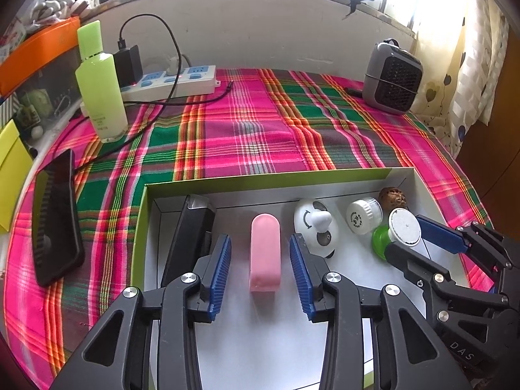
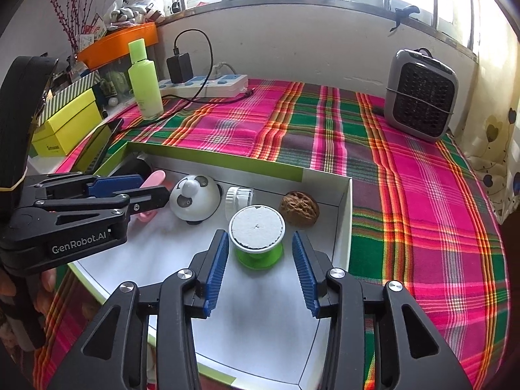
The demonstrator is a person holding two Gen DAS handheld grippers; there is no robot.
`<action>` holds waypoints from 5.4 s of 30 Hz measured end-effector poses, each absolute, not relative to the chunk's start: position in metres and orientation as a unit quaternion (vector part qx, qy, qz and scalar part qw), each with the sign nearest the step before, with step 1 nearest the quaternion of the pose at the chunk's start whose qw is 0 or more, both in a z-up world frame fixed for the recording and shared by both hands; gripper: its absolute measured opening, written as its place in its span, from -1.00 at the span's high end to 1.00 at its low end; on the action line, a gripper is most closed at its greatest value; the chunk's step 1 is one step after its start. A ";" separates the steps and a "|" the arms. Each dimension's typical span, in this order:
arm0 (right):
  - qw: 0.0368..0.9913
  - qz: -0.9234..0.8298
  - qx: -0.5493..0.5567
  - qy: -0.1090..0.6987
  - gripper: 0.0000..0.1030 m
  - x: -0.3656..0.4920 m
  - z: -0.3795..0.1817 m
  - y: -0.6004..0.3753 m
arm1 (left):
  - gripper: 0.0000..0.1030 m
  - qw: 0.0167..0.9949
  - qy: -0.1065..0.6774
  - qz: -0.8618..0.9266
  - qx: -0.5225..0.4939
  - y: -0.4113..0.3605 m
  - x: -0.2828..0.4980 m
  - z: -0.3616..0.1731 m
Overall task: Organize objects
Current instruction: 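Withdraw both grippers from the tray toward the remaining items, then move the right gripper to the pink rounded block while the left approaches the carved walnut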
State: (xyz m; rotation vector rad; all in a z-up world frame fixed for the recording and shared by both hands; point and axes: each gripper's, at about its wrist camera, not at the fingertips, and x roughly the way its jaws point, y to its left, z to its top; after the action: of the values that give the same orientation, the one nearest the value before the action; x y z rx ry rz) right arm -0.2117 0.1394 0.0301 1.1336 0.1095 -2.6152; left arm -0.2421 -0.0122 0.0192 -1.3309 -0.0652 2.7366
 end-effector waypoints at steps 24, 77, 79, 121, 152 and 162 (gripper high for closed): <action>0.104 -0.918 0.378 0.066 0.18 -0.208 0.032 0.140 | 0.29 0.049 -0.030 0.904 -0.424 -0.014 -0.227 0.030; 0.112 -0.927 0.359 0.005 0.18 -0.123 0.053 0.140 | 0.27 0.047 -0.060 0.915 -0.395 -0.033 -0.127 0.041; 0.113 -0.927 0.358 0.004 0.18 -0.119 0.053 0.142 | 0.27 0.049 -0.061 0.914 -0.397 -0.035 -0.124 0.039; 0.157 -0.899 0.408 -0.018 0.18 -0.117 0.026 0.153 | 0.14 0.106 -0.059 0.892 -0.436 -0.009 -0.122 0.006; 0.216 -0.877 0.428 0.033 0.18 -0.119 0.018 0.135 | 0.13 0.098 -0.072 0.893 -0.433 -0.022 -0.123 0.007; 0.222 -0.878 0.421 0.050 0.20 -0.119 0.020 0.130 | 0.13 0.099 -0.071 0.893 -0.433 -0.021 -0.124 0.007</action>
State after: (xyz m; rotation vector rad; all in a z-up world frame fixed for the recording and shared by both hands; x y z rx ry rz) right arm -0.1186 0.1302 0.0198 1.1627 0.1379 -2.4251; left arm -0.1239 -0.0212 0.0068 -1.2797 -0.2086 2.6434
